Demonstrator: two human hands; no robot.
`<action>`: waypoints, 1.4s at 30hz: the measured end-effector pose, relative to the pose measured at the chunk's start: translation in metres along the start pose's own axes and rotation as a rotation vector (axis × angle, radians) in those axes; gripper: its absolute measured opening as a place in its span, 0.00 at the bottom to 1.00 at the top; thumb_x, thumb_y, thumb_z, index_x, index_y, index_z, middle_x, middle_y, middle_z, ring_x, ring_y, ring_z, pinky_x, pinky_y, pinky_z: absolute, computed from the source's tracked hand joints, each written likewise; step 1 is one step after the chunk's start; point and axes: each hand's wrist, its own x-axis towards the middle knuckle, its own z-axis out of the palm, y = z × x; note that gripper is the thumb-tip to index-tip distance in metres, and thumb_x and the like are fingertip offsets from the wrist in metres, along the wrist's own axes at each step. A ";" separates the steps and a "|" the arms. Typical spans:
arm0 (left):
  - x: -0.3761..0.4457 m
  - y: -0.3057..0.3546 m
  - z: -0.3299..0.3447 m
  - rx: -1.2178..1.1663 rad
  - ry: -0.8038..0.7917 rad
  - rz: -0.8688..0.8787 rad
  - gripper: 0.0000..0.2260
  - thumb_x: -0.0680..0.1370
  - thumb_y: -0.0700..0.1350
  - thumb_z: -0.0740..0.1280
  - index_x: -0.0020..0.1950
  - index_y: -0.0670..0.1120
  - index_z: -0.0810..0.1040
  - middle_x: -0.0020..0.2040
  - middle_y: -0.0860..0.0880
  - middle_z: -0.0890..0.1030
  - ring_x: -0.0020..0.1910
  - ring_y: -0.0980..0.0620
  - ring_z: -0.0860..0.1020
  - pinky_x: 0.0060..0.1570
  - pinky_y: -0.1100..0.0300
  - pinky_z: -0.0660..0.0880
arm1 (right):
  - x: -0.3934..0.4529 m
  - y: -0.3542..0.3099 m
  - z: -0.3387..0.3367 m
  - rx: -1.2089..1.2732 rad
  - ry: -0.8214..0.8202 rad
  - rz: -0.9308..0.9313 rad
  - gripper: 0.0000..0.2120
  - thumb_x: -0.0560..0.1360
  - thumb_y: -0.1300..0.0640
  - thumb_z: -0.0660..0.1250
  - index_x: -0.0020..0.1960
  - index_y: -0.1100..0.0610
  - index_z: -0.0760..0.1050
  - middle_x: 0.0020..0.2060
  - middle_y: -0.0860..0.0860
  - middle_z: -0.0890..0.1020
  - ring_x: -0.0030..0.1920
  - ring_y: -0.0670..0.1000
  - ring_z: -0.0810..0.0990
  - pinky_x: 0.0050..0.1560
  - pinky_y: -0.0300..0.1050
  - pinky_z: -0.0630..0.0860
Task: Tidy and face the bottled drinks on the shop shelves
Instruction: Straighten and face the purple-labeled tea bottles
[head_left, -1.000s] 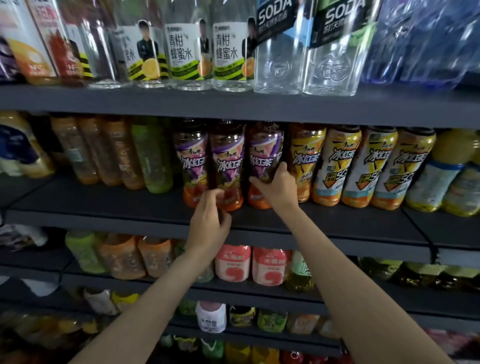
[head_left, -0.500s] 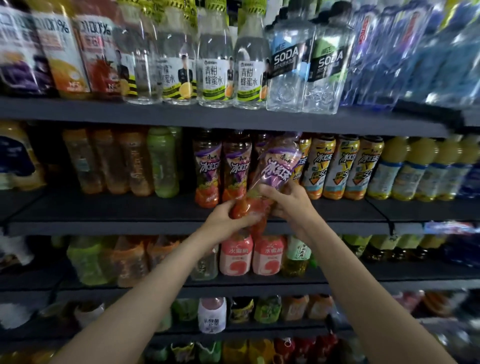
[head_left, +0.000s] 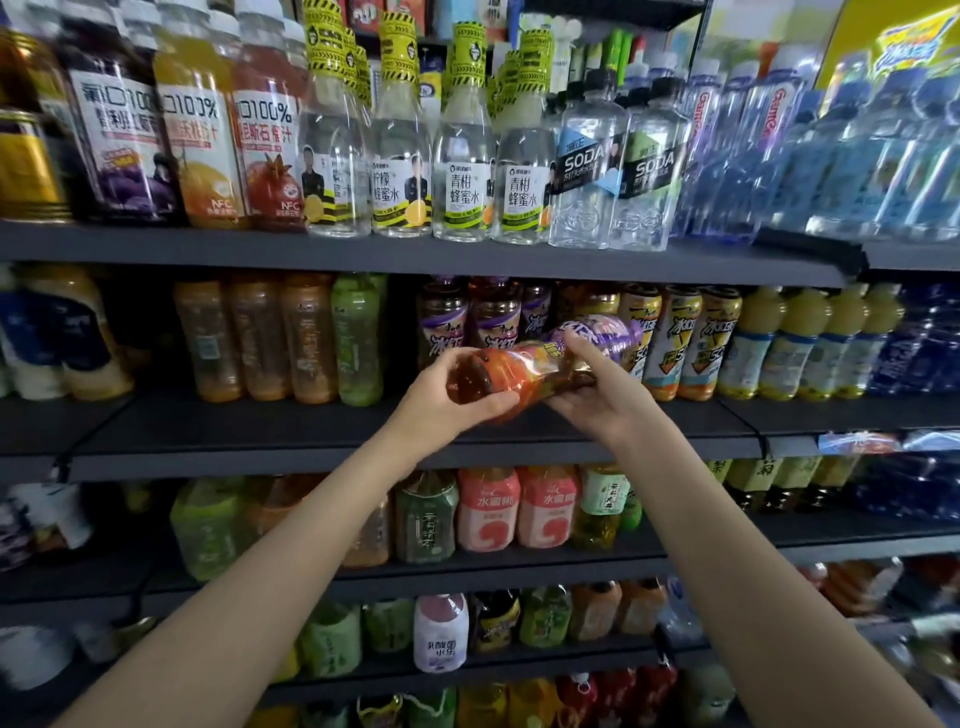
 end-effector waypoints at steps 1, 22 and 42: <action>0.001 -0.001 -0.001 0.007 0.006 0.021 0.25 0.69 0.48 0.75 0.61 0.52 0.68 0.58 0.52 0.74 0.58 0.54 0.73 0.54 0.64 0.70 | 0.000 -0.003 0.000 -0.044 -0.015 -0.010 0.19 0.72 0.59 0.71 0.60 0.63 0.71 0.57 0.62 0.77 0.52 0.58 0.79 0.45 0.53 0.79; 0.015 -0.029 0.038 0.463 0.054 0.050 0.34 0.65 0.47 0.78 0.66 0.48 0.64 0.62 0.49 0.69 0.62 0.51 0.69 0.60 0.61 0.66 | 0.019 -0.002 -0.015 -0.661 -0.066 -0.204 0.21 0.68 0.58 0.76 0.59 0.58 0.75 0.51 0.54 0.83 0.51 0.53 0.82 0.45 0.46 0.82; 0.050 -0.049 0.069 0.537 0.032 0.133 0.28 0.71 0.45 0.74 0.67 0.46 0.66 0.63 0.48 0.68 0.64 0.50 0.68 0.59 0.65 0.63 | 0.056 -0.018 -0.062 -0.789 -0.084 -0.464 0.27 0.63 0.65 0.78 0.59 0.60 0.72 0.52 0.53 0.83 0.54 0.52 0.81 0.58 0.53 0.77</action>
